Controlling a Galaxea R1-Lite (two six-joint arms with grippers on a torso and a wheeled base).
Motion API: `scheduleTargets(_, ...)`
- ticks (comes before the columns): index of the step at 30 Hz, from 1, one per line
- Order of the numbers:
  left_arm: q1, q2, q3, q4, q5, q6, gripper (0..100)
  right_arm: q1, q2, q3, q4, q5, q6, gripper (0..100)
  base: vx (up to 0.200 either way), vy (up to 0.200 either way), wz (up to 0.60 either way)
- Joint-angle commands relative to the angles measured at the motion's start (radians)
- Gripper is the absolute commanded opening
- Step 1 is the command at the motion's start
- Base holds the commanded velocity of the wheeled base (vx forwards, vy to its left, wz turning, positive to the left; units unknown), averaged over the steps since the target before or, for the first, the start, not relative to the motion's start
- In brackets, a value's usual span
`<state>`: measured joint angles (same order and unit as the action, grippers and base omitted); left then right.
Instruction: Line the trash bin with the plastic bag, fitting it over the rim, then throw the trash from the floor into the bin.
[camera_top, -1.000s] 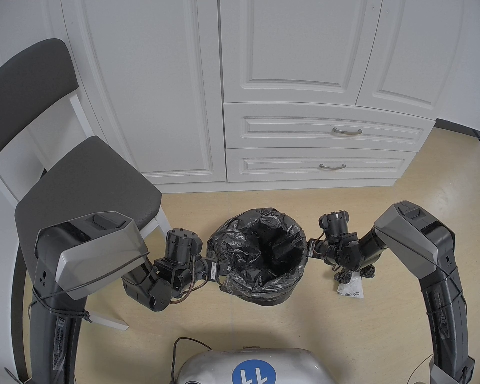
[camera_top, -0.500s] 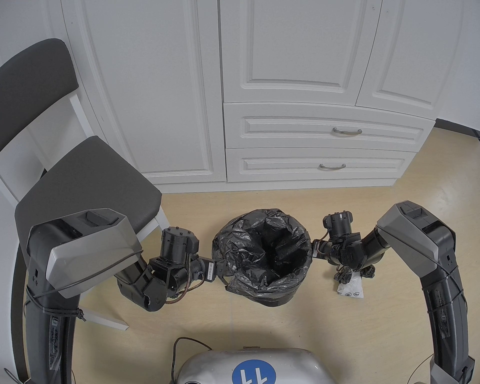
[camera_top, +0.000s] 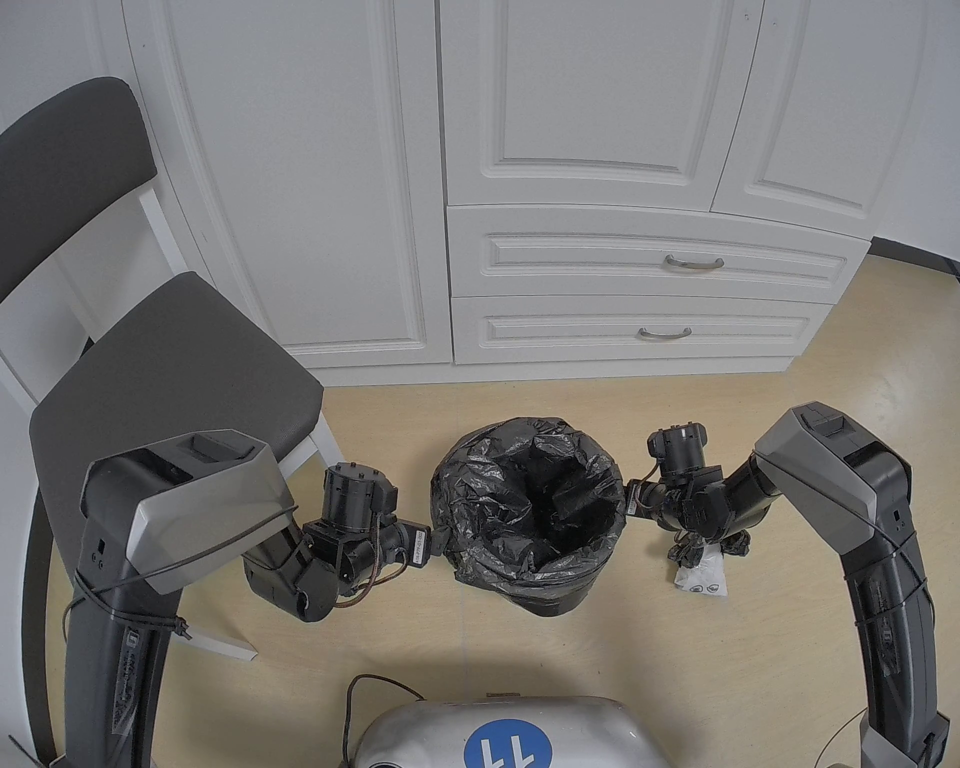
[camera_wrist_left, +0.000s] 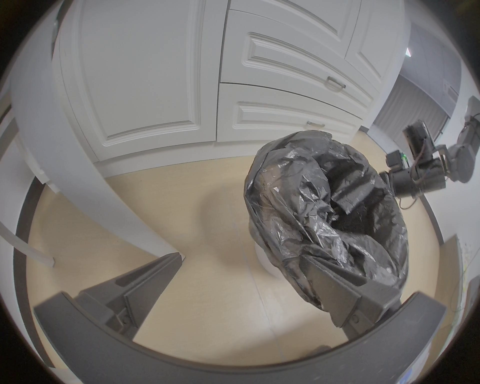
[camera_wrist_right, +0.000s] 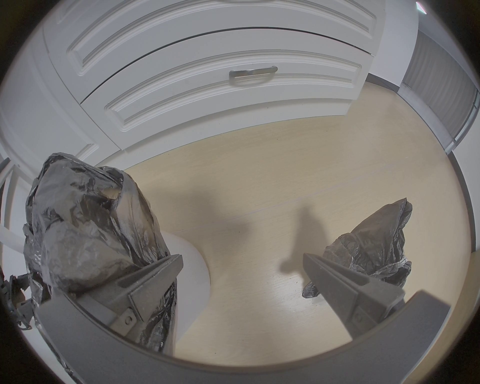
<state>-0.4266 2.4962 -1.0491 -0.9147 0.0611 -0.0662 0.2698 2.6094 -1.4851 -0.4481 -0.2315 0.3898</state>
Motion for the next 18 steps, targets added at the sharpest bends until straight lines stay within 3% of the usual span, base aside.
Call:
scheduleTargets(1, 0.017, 0.112, -0.088, -0.026, -0.001, -0.037, 100, 0.003, -0.002, 0.003, -0.001, 0.0, 0.0, 100, 0.0, 0.0, 0.0)
scheduleTargets(12, 0.017, 0.141, -0.164, 0.043, 0.0, -0.103, 100, 0.009, -0.015, 0.019, -0.003, -0.002, -0.005, 100, 0.0, 0.0, 0.0)
scheduleTargets(15, 0.017, 0.136, -0.164, 0.071, 0.008, -0.103, 100, 0.006, -0.014, 0.025, -0.001, -0.008, -0.026, 100, 0.0, 0.0, 0.0)
scheduleTargets(18, 0.015, 0.122, -0.16, 0.122, 0.016, -0.101, 100, 0.003, -0.014, 0.066, -0.011, -0.034, -0.115, 100, 0.0, 0.0, 0.0)
